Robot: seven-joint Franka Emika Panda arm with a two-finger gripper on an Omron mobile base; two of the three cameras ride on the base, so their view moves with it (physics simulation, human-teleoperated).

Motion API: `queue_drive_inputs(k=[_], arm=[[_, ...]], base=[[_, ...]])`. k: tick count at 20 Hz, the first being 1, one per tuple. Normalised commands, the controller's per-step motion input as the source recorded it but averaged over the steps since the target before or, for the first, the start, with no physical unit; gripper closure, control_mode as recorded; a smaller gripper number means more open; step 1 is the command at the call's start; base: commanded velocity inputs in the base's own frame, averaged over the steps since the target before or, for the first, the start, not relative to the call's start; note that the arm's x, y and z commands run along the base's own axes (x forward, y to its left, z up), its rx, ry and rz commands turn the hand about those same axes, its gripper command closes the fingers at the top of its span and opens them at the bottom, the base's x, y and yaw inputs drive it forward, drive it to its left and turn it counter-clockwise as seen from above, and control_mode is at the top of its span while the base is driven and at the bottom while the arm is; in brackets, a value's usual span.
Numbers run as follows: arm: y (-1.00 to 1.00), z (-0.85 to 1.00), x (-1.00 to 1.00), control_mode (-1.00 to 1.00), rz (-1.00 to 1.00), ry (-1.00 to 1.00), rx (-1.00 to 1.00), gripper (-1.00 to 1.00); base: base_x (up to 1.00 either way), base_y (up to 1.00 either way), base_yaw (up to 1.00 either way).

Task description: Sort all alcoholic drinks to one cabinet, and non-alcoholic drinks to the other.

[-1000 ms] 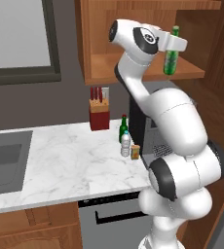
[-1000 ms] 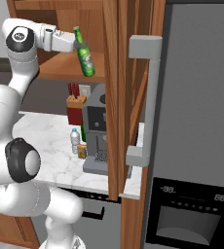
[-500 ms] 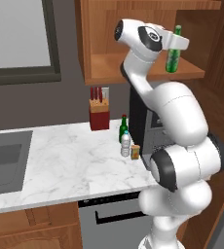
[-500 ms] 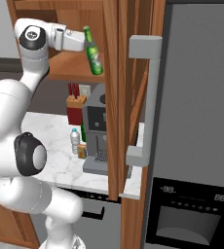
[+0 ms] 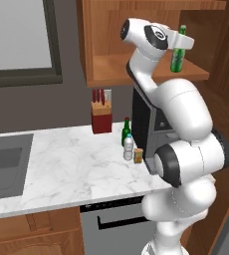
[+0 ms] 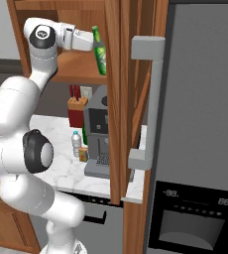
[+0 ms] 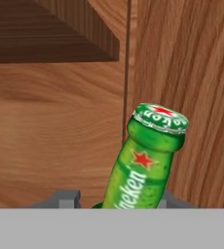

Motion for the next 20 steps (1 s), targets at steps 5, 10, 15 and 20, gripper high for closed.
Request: queue_drive_inputs(k=[5,10,15,20], arm=[[-0.1,0.0,0.24,-1.0,0.0,0.0,0.01,1.0],[-0.1,0.0,0.25,-1.0,0.0,0.0,0.01,1.0],[-0.12,0.0,0.12,-1.0,0.0,0.0,0.01,1.0],[-0.11,-0.1,0.05,-1.0,0.0,0.0,0.02,1.0]], base=[[0.0,0.0,0.0],[0.0,0.0,0.0],[0.0,0.0,0.0],[0.0,0.0,0.0]])
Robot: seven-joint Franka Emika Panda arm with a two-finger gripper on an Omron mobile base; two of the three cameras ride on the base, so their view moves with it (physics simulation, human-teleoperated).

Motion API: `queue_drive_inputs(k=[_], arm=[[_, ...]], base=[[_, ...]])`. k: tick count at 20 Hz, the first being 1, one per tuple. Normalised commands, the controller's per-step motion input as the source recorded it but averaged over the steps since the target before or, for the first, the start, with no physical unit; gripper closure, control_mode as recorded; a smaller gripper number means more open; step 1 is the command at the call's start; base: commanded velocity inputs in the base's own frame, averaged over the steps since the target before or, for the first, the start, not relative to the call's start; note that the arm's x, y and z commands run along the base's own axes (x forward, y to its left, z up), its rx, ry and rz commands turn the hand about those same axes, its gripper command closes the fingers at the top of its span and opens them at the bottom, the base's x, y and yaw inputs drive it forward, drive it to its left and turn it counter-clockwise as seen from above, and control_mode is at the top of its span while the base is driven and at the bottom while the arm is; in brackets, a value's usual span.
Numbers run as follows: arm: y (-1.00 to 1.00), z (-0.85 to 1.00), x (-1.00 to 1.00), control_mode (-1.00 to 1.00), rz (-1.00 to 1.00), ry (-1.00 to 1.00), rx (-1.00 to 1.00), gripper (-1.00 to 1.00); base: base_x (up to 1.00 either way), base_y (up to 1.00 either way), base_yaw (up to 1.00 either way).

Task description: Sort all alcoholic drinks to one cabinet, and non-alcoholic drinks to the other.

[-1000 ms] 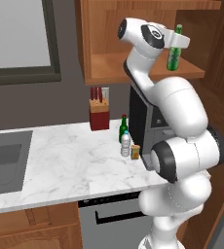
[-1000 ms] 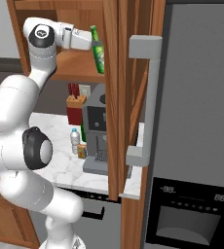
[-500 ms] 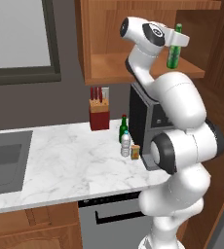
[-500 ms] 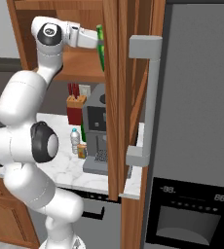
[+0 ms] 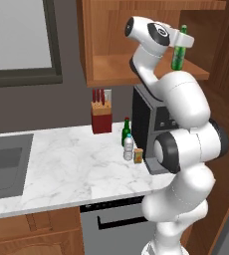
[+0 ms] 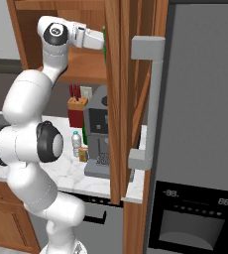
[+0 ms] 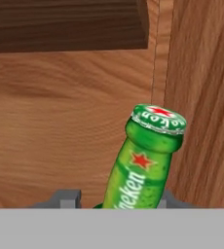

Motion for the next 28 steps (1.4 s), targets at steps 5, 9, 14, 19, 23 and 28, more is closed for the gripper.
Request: queue_drive_inputs(k=[5,9,14,19,23,28], arm=[[-0.07,-0.15,0.07,-1.0,0.0,0.0,0.02,1.0],[-0.04,-0.16,0.06,-1.0,0.0,0.0,0.01,1.0],[-0.03,-0.06,0.14,-1.0,0.0,-0.03,0.01,1.0],[-0.01,-0.01,0.26,-1.0,0.0,-0.03,0.01,1.0],[0.0,-0.03,0.35,-1.0,0.0,0.0,0.01,1.0],[0.0,-0.03,0.35,-1.0,0.0,0.0,0.0,1.0]], base=[[0.0,0.0,0.0],[0.0,0.0,0.0],[0.0,0.0,0.0],[0.0,0.0,0.0],[0.0,0.0,0.0],[0.0,0.0,0.0]])
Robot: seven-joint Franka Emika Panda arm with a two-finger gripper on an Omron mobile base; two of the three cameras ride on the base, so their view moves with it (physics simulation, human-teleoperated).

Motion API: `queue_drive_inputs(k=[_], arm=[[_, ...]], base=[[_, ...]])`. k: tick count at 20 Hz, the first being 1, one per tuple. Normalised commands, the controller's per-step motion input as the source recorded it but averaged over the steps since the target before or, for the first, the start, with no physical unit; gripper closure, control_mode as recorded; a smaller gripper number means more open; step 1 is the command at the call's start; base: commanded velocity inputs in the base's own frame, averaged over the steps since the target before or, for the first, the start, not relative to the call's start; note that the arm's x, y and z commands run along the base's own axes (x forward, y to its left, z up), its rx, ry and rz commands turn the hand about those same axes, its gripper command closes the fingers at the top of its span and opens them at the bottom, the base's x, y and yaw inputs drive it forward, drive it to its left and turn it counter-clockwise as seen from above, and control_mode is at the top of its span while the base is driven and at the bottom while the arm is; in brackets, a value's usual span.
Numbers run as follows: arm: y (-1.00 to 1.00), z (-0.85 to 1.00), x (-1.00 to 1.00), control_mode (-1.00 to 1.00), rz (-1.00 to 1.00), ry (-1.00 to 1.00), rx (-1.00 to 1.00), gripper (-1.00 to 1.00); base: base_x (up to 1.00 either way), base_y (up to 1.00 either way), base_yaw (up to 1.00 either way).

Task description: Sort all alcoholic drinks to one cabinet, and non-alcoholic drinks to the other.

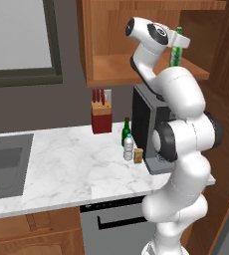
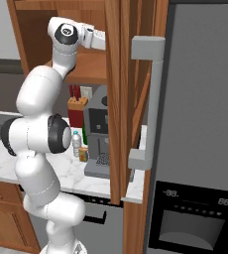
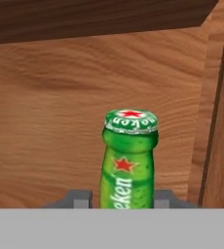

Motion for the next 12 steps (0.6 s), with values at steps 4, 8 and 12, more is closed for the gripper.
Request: queue_drive_inputs(k=[4,8,12], arm=[[-0.02,0.0,0.27,-1.0,0.0,-0.01,0.02,1.0],[-0.01,0.0,0.16,-1.0,0.0,-0.06,0.04,1.0],[-0.02,-0.01,0.11,-1.0,0.0,-0.04,0.03,1.0]], base=[[0.0,0.0,0.0],[0.0,0.0,0.0],[0.0,0.0,0.0]])
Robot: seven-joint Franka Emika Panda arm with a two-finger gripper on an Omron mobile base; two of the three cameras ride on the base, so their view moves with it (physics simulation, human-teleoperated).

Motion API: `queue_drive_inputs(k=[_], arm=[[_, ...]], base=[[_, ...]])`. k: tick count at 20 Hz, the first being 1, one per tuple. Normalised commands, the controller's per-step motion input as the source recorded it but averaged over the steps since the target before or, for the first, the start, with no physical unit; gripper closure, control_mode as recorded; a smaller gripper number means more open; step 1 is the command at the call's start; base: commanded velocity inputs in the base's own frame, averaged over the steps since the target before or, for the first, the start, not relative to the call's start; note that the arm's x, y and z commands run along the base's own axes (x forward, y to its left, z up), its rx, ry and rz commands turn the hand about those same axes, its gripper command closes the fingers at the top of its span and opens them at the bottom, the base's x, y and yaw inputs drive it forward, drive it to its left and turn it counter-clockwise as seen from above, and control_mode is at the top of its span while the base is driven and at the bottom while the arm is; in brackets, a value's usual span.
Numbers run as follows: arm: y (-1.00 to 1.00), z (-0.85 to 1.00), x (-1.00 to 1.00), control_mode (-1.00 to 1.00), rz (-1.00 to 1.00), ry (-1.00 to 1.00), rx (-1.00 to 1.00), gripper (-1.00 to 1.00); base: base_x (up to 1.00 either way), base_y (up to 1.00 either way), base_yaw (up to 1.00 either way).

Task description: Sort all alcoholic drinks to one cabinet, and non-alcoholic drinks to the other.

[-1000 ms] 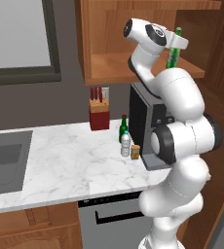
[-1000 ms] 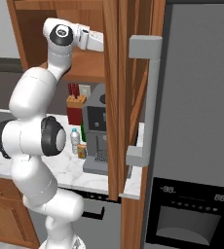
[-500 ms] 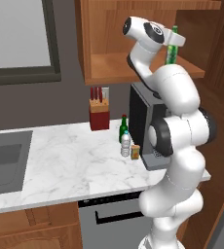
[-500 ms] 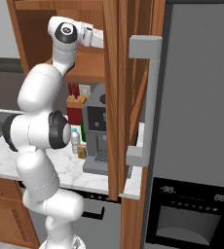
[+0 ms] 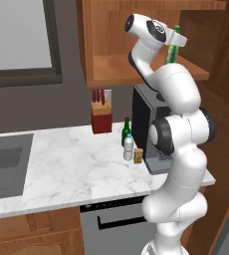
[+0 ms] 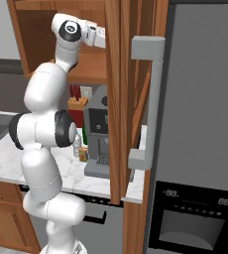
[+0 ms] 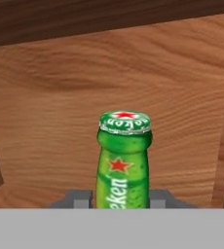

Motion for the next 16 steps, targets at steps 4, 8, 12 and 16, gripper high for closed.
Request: queue_drive_inputs(k=[4,8,12,16], arm=[[0.0,-0.16,0.11,-1.0,0.0,0.0,0.01,-1.0],[0.0,-0.19,0.22,-1.0,0.0,0.0,0.0,-1.0],[0.0,-0.06,0.12,-1.0,0.0,0.0,0.01,-1.0],[0.0,-0.01,0.01,-1.0,0.0,0.0,0.01,-1.0]], base=[[0.0,0.0,0.0],[0.0,0.0,0.0],[0.0,0.0,0.0],[0.0,0.0,0.0]])
